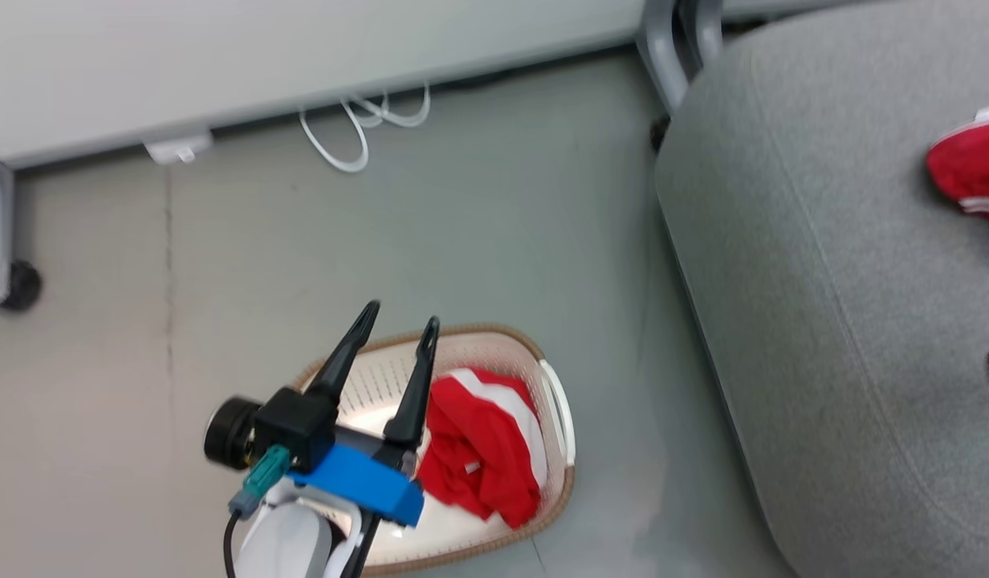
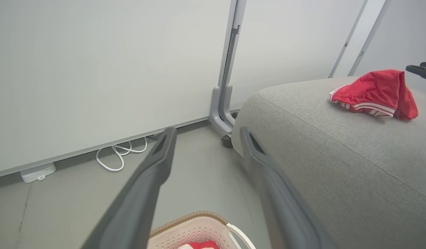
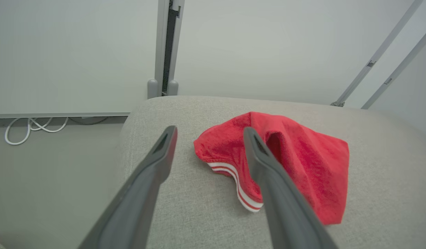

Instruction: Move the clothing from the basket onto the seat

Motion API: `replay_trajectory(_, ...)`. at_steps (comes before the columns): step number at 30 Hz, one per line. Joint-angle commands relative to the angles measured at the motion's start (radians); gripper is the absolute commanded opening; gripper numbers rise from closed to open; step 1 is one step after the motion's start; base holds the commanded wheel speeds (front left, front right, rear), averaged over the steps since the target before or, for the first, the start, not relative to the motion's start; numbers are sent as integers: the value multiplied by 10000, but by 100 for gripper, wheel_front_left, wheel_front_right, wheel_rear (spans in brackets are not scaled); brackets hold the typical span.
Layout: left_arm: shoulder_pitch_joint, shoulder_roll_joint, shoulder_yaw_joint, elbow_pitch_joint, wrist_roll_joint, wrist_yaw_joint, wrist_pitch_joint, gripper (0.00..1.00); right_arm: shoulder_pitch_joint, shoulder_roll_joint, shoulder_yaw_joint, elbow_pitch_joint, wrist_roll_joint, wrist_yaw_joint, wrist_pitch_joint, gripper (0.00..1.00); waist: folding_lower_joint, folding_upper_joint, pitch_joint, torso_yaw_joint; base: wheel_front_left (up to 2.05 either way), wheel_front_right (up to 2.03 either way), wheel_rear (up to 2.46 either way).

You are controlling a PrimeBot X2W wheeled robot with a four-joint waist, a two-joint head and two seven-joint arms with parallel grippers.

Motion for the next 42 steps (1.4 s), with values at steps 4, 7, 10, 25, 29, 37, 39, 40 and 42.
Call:
replay_trajectory(4, 641, -102, 347, 177, -28, -11, -27, 100, 1204, 548, 3, -1002, -275, 1, 216, 100, 2, 0, -1693, 515, 0, 0, 0)
replay_trajectory(7, 1102, -101, 638, 278, 24, -11, -27, 100, 2121, 1012, 61, -2089, -455, 1, 416, 100, 2, 0, -2245, 637, 0, 0, 0)
replay_trajectory(10, 1492, -93, 975, 362, 76, -11, -27, 100, 2965, 1432, 34, -3127, -552, 1, 606, 100, 2, 0, -2650, 782, 0, 0, 0)
replay_trajectory(25, 2245, -107, 2114, 484, 301, -11, -27, 100, 5581, 3030, 438, -5795, -919, 1, 1019, 100, 2, 0, -3273, 1623, 0, 0, 0)
replay_trajectory(29, 2247, -67, 2239, 542, 316, -11, -27, 100, 5795, 3210, 689, -5736, -824, 1, 1058, 100, 2, 0, -3252, 1715, 0, 0, 0)
replay_trajectory(37, 2310, -135, 2534, 596, 394, -11, -27, 100, 5927, 3372, 961, -5540, -739, 1, 999, 100, 2, 0, -3256, 1748, 0, 0, 0)
replay_trajectory(39, 2322, -146, 2559, 591, 410, -11, -27, 100, 5913, 3380, 997, -5482, -728, 1, 980, 100, 2, 0, -3258, 1747, 0, 0, 0)
replay_trajectory(40, 2329, -154, 2565, 592, 411, -11, -27, 100, 5900, 3371, 1024, -5451, -726, 1, 975, 100, 2, 0, -3255, 1749, 0, 0, 0)
replay_trajectory(42, 2327, -168, 2572, 597, 417, -11, -27, 100, 5875, 3344, 1047, -5422, -698, 1, 946, 100, 2, 0, -3247, 1759, 0, 0, 0)
